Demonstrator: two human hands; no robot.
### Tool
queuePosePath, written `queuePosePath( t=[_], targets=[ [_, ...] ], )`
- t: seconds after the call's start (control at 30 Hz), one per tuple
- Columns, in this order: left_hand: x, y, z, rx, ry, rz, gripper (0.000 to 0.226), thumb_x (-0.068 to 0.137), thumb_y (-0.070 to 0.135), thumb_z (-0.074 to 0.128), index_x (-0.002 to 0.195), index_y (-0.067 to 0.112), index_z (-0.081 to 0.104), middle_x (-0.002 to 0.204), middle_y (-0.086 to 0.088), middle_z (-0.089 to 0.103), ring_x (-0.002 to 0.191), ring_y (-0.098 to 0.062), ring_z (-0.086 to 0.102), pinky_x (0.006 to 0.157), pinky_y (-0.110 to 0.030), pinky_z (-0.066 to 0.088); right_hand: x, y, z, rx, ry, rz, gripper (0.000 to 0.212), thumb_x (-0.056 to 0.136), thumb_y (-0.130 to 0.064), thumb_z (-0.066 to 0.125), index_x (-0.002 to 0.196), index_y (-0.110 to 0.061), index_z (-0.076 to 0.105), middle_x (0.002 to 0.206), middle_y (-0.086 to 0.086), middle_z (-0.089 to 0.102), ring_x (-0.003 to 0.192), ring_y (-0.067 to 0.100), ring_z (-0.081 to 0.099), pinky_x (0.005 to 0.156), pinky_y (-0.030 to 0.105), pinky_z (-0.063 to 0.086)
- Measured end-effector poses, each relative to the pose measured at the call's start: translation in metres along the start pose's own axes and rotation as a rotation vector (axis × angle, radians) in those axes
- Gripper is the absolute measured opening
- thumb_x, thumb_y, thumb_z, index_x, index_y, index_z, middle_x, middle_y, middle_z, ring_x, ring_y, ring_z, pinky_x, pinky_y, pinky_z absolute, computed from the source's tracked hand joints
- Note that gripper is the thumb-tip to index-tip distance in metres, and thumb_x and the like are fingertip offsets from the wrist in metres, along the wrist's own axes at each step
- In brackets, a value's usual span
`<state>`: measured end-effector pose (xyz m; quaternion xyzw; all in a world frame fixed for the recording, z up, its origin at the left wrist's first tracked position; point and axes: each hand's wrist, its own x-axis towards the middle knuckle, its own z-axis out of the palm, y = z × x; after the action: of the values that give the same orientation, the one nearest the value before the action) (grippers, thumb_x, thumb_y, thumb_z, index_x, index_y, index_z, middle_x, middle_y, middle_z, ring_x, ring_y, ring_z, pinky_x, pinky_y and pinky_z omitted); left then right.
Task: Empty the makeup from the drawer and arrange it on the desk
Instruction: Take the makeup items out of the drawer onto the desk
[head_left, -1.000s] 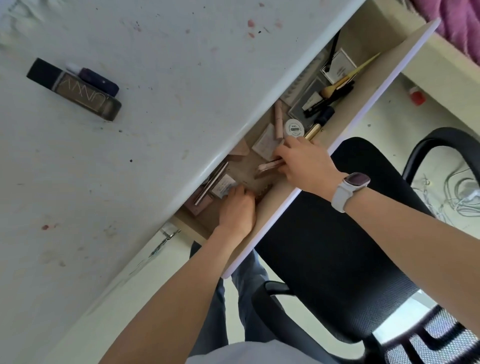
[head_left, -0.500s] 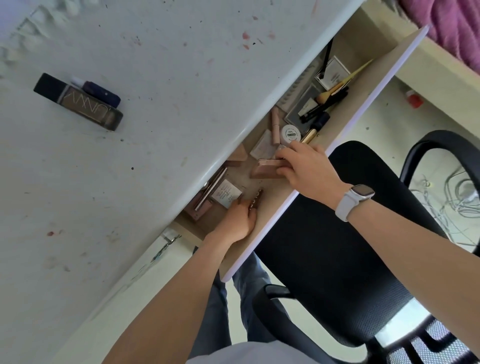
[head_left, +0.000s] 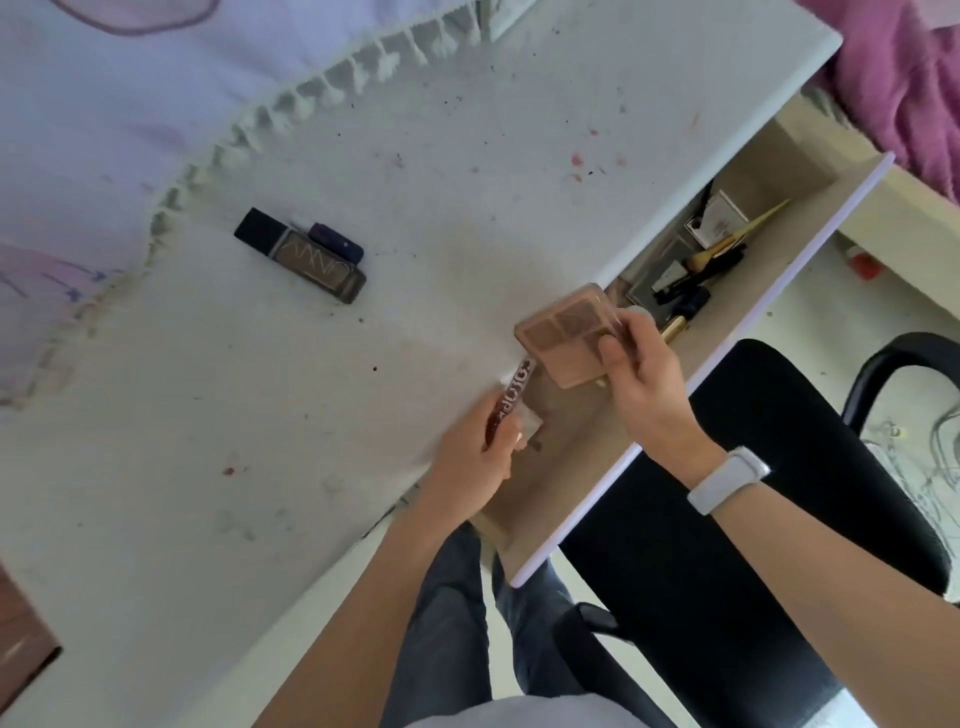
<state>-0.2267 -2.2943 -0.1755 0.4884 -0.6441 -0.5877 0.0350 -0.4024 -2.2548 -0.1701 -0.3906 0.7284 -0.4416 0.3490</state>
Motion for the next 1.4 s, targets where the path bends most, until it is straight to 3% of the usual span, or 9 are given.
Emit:
queuePosePath(
  t=[0.17, 0.43, 0.5, 0.6, 0.73, 0.87, 1.07, 1.27, 1.4],
  targets=[
    [-0.015, -0.004, -0.070, -0.266, 0.390, -0.071, 0.016, 0.098, 0.020, 0.040, 0.106, 0.017, 0.053, 0.079, -0.004, 0.061, 0.044, -0.004, 0.047, 0.045, -0.015, 0.039, 0.016, -0.054, 0.059, 0.046, 0.037, 0.038, 0.016, 0.097, -0.006, 0.039, 0.107, -0.018, 0.045, 0.084, -0.017, 0.049, 0.075, -0.009, 0.052, 0.068, 0.016, 0.045],
    [-0.019, -0.052, -0.162, -0.331, 0.764, -0.258, 0.031, 0.094, 0.021, 0.047, 0.122, 0.009, 0.051, 0.102, -0.006, 0.062, 0.080, -0.015, 0.062, 0.072, -0.020, 0.050, 0.019, -0.095, 0.189, -0.113, -0.213, 0.064, 0.019, 0.095, -0.014, 0.044, 0.110, -0.009, 0.054, 0.088, -0.001, 0.056, 0.075, 0.017, 0.053, 0.071, 0.030, 0.046],
    [-0.015, -0.059, -0.180, -0.232, 0.806, -0.263, 0.025, 0.091, 0.017, 0.050, 0.113, 0.007, 0.057, 0.100, -0.011, 0.060, 0.087, -0.021, 0.061, 0.081, -0.030, 0.049, 0.022, -0.103, 0.215, -0.125, -0.246, 0.090, 0.019, 0.096, -0.016, 0.044, 0.109, -0.009, 0.055, 0.089, 0.000, 0.056, 0.078, 0.020, 0.056, 0.072, 0.032, 0.048],
    [-0.006, -0.064, -0.202, -0.151, 0.868, -0.266, 0.009, 0.086, 0.011, 0.051, 0.079, 0.011, 0.056, 0.078, -0.013, 0.052, 0.072, -0.023, 0.049, 0.065, -0.026, 0.040, 0.032, -0.115, 0.244, -0.114, -0.232, 0.099, 0.017, 0.095, -0.015, 0.044, 0.107, -0.009, 0.055, 0.091, 0.003, 0.058, 0.079, 0.023, 0.056, 0.073, 0.032, 0.049],
    [0.007, -0.061, -0.219, -0.179, 0.921, -0.315, 0.010, 0.089, 0.016, 0.053, 0.094, 0.013, 0.062, 0.092, -0.013, 0.062, 0.079, -0.018, 0.055, 0.071, -0.025, 0.043, 0.047, -0.120, 0.264, -0.285, -0.264, 0.013, 0.016, 0.091, -0.009, 0.045, 0.105, -0.008, 0.051, 0.093, 0.007, 0.051, 0.072, 0.013, 0.045, 0.063, 0.014, 0.035],
    [0.011, -0.053, -0.224, -0.237, 0.969, -0.329, 0.039, 0.094, 0.021, 0.049, 0.130, 0.008, 0.048, 0.125, -0.009, 0.057, 0.114, -0.023, 0.054, 0.091, -0.018, 0.035, 0.051, -0.123, 0.268, -0.561, -0.240, -0.090, 0.040, 0.092, -0.016, 0.047, 0.131, -0.010, 0.042, 0.114, 0.010, 0.052, 0.100, 0.023, 0.048, 0.078, 0.031, 0.043],
    [0.011, -0.055, -0.222, -0.094, 0.869, -0.332, 0.040, 0.090, 0.011, 0.051, 0.128, -0.002, 0.045, 0.122, -0.017, 0.046, 0.091, -0.004, 0.032, 0.078, -0.004, 0.024, 0.045, -0.115, 0.267, -0.729, -0.176, -0.277, 0.046, 0.087, -0.018, 0.058, 0.130, -0.008, 0.048, 0.123, 0.011, 0.052, 0.110, 0.029, 0.046, 0.078, 0.033, 0.048],
    [0.000, -0.048, -0.220, 0.058, 0.711, -0.485, 0.055, 0.093, 0.026, 0.046, 0.142, 0.007, 0.028, 0.140, -0.012, 0.032, 0.124, -0.027, 0.029, 0.097, -0.040, 0.032, 0.041, -0.100, 0.259, -0.749, -0.238, -0.437, 0.043, 0.079, -0.015, 0.068, 0.120, -0.008, 0.057, 0.125, 0.016, 0.053, 0.108, 0.035, 0.052, 0.088, 0.040, 0.048],
    [-0.009, -0.045, -0.212, -0.030, 0.668, -0.370, 0.060, 0.093, 0.020, 0.048, 0.145, 0.009, 0.021, 0.145, -0.008, 0.023, 0.125, -0.023, 0.026, 0.092, -0.024, 0.030, 0.034, -0.092, 0.252, -0.823, -0.328, -0.506, 0.047, 0.080, -0.017, 0.065, 0.126, -0.009, 0.054, 0.136, 0.018, 0.047, 0.120, 0.039, 0.047, 0.093, 0.044, 0.046]
  ],
)
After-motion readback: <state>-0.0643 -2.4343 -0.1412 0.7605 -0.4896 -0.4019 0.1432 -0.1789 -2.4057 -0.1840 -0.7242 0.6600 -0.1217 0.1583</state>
